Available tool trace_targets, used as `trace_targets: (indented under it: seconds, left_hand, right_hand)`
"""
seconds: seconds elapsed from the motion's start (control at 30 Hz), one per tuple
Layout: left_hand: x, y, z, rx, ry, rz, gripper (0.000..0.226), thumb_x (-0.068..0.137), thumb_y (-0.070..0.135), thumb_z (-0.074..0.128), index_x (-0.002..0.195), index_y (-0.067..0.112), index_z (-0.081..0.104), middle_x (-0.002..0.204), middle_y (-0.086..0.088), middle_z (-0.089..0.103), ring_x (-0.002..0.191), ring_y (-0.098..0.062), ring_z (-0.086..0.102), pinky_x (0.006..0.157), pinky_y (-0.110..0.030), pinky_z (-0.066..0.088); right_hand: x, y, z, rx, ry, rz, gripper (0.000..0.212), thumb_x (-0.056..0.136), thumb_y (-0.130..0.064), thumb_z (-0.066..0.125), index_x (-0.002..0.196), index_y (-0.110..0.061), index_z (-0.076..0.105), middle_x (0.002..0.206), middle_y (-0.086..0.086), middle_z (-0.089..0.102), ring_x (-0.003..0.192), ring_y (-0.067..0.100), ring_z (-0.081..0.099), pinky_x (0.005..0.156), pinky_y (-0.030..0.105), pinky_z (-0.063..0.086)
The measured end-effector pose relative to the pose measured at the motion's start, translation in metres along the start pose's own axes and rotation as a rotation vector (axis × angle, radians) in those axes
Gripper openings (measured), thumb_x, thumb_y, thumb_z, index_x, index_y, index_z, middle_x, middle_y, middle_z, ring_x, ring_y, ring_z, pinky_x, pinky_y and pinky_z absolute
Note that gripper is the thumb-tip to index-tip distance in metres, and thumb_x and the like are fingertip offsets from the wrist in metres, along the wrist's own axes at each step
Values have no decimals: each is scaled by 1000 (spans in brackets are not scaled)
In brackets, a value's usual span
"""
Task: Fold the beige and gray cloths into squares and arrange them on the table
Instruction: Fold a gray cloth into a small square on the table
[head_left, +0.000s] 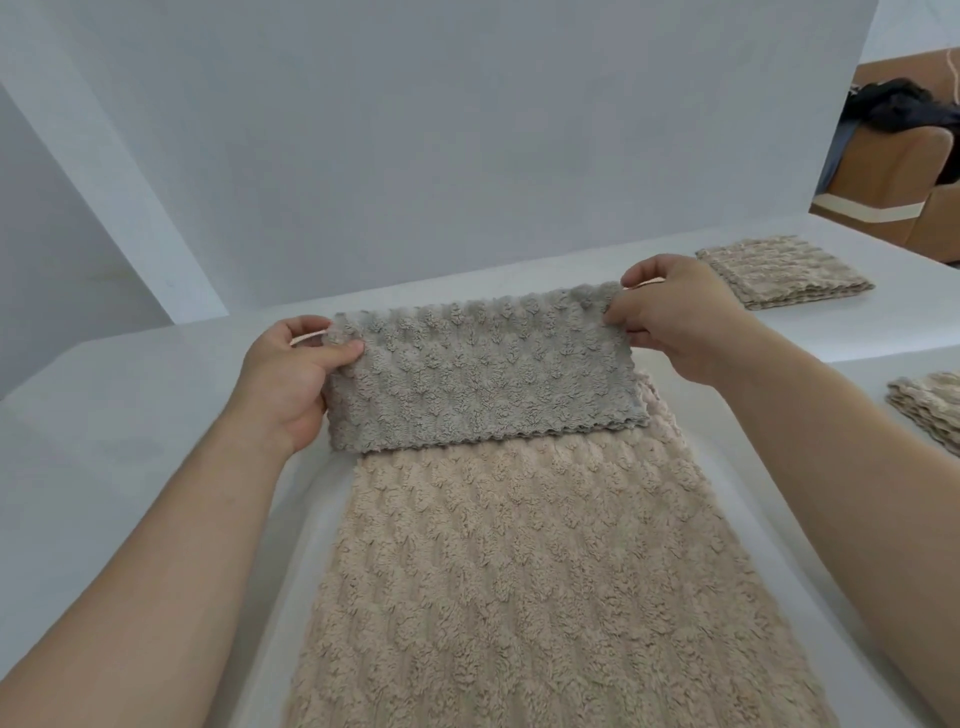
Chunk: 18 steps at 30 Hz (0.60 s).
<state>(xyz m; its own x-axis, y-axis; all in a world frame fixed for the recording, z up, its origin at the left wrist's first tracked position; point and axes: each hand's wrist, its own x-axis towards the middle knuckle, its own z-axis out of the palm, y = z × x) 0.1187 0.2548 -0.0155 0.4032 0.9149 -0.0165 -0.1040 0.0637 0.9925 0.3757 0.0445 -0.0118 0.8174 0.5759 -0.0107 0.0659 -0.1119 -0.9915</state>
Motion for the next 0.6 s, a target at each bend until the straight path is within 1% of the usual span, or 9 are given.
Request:
trace_targets:
  seconds: [0.1, 0.17, 0.27, 0.33, 0.37, 0.43, 0.47, 0.53, 0.6]
  left_hand:
    - [-2, 14, -2, -29, -51, -17, 43, 80, -20, 64, 109, 12, 60, 92, -8, 71, 77, -22, 73, 66, -32, 61]
    - [-6, 24, -3, 10, -126, -23, 44, 80, -20, 59, 113, 9, 66, 91, -9, 73, 78, -21, 74, 64, -28, 61]
    - [-13, 36, -2, 82, -217, -5, 40, 81, -17, 55, 110, 7, 71, 90, -9, 74, 81, -20, 73, 67, -26, 61]
    - [-15, 40, -2, 138, -276, 7, 31, 80, -4, 67, 109, 5, 72, 95, -9, 76, 86, -21, 73, 76, -28, 61]
    - [-17, 41, -2, 170, -301, 9, 32, 79, 6, 72, 111, 4, 73, 99, -10, 77, 89, -21, 73, 81, -31, 60]
    - [-19, 42, -1, 223, -298, 20, 33, 80, 16, 74, 110, 2, 73, 103, -11, 76, 91, -21, 72, 88, -35, 56]
    - [-20, 43, 0, 242, -275, 40, 26, 84, 16, 73, 106, 2, 74, 97, -9, 77, 87, -19, 71, 87, -34, 56]
    - [-21, 44, 1, 282, -231, 105, 9, 88, 12, 72, 95, 6, 74, 83, -2, 77, 76, -12, 71, 79, -26, 58]
    - [-21, 46, 0, 306, -199, 176, 10, 88, 11, 73, 97, 7, 74, 85, -4, 75, 78, -13, 69, 79, -25, 57]
  right_hand:
    - [-2, -8, -2, 31, -23, -31, 30, 77, 13, 65, 96, -11, 67, 93, 17, 64, 78, 26, 63, 76, 37, 56]
    - [-4, -14, -4, 17, -37, -52, 32, 77, 13, 63, 99, -8, 72, 90, 17, 64, 78, 24, 61, 75, 35, 55]
    - [-7, -23, -5, -2, -14, -86, 24, 67, 4, 65, 84, -8, 77, 81, 16, 66, 75, 24, 60, 72, 38, 54]
    - [-8, -28, -5, -40, 23, -103, 20, 60, -4, 64, 75, -8, 77, 77, 14, 66, 74, 24, 58, 70, 40, 52]
    - [-9, -30, -5, -68, 34, -110, 18, 62, -5, 63, 74, -8, 76, 75, 12, 65, 73, 23, 57, 69, 39, 51]
    - [-11, -34, -6, -128, 41, -135, 16, 70, -3, 59, 72, -10, 73, 73, 10, 62, 71, 22, 53, 67, 38, 48]
    - [-12, -35, -6, -146, 46, -146, 18, 73, -2, 56, 71, -12, 72, 72, 9, 61, 71, 21, 52, 66, 38, 46]
    - [-14, -37, -6, -161, 65, -158, 22, 79, -3, 53, 70, -16, 68, 70, 7, 60, 70, 22, 51, 65, 38, 46]
    - [-15, -39, -5, -173, 89, -161, 23, 81, -4, 51, 70, -18, 65, 67, 5, 60, 68, 23, 51, 65, 38, 48]
